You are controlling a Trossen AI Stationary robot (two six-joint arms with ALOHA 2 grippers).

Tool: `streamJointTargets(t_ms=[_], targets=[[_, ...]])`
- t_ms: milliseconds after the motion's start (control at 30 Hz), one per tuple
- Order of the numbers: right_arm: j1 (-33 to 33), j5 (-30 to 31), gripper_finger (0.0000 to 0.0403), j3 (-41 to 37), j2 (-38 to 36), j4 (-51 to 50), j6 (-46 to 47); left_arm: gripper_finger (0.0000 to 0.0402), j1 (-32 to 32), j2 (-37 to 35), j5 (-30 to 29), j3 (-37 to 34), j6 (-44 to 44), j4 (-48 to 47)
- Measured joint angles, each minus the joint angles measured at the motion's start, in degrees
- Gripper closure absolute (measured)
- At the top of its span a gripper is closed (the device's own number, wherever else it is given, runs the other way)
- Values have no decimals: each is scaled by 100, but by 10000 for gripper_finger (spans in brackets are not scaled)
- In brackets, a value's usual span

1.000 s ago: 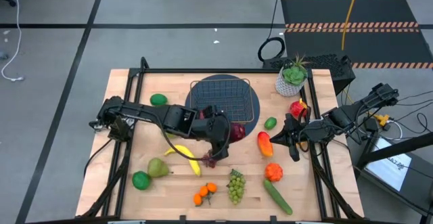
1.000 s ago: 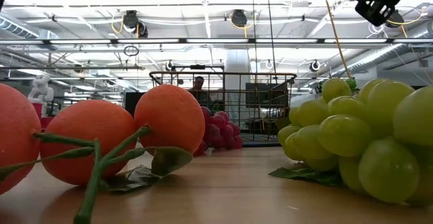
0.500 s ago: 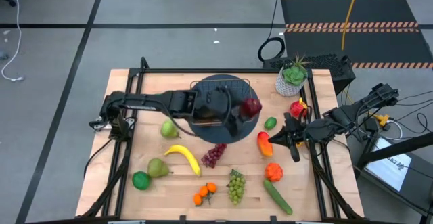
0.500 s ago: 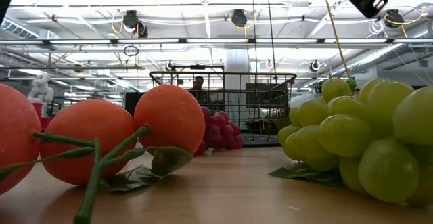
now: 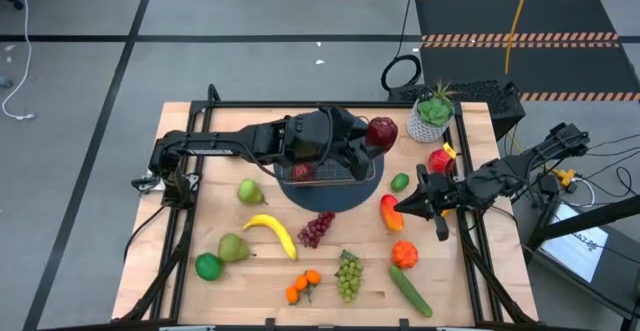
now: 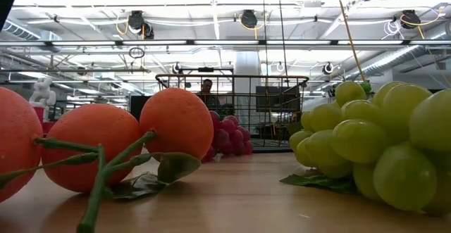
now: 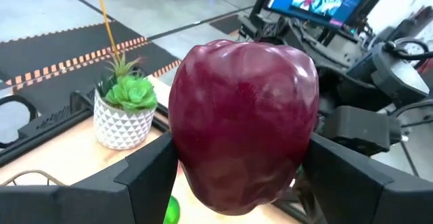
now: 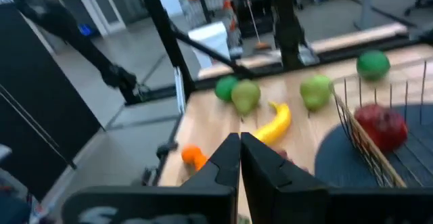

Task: Build produce basket
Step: Put the dark red apple into the wire basket

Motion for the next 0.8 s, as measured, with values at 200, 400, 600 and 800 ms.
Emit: streamJointTargets(t_ms=[200,400,600,800], targets=[[-4,391,372,0,-226,191,-340,110,-65,0,2,0,-155,300],[-120,460,292,0,-518,193,-41,110,-131,0,-2,0,-347,298],[-125,442,235,0,-577,143,264,110,-129,0,-2,0,-435,294],[-122,78,215,0,-573,258,-182,110,-129,0,-2,0,-412,273]])
